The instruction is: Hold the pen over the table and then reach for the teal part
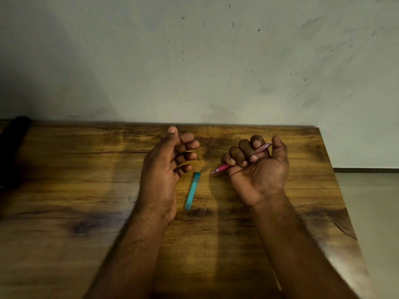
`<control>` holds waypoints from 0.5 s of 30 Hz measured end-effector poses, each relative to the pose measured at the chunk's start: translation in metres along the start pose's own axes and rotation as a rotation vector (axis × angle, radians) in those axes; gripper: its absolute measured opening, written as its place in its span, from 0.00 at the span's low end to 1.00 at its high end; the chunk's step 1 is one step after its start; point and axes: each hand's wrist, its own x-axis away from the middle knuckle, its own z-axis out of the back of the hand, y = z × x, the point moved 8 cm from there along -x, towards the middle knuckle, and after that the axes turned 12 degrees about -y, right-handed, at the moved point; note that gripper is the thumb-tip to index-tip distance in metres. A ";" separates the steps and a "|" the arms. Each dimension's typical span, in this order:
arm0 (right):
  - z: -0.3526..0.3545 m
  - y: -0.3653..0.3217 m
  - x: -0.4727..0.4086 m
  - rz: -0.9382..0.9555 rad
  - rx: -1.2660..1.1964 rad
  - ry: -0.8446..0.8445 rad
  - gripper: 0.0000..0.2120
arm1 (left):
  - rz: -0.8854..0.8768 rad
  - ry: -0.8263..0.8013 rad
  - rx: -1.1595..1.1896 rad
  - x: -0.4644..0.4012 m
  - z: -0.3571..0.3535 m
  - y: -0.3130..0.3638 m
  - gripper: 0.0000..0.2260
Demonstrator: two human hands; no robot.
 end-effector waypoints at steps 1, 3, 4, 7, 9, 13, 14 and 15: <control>0.000 0.000 0.000 0.001 0.000 0.000 0.23 | 0.000 0.000 0.000 0.000 0.000 0.000 0.19; 0.000 0.000 0.000 0.015 0.009 0.004 0.22 | 0.001 0.000 0.000 0.000 0.000 0.000 0.19; 0.001 -0.001 0.000 0.023 0.013 0.008 0.21 | 0.002 0.001 0.001 0.000 0.000 0.000 0.19; 0.000 -0.001 0.000 0.022 0.006 0.012 0.23 | 0.004 0.005 0.008 0.000 0.001 -0.001 0.19; 0.000 0.001 0.000 0.018 0.009 0.013 0.24 | 0.003 0.004 0.008 0.000 0.002 -0.001 0.19; 0.000 0.002 0.000 0.021 0.023 0.011 0.22 | -0.001 0.004 0.009 0.000 0.003 0.000 0.19; -0.001 0.002 0.000 0.015 0.023 0.011 0.23 | -0.001 0.005 0.011 0.000 0.003 0.000 0.19; -0.001 0.003 0.000 0.008 0.024 0.012 0.23 | 0.000 0.005 0.013 0.000 0.003 0.000 0.19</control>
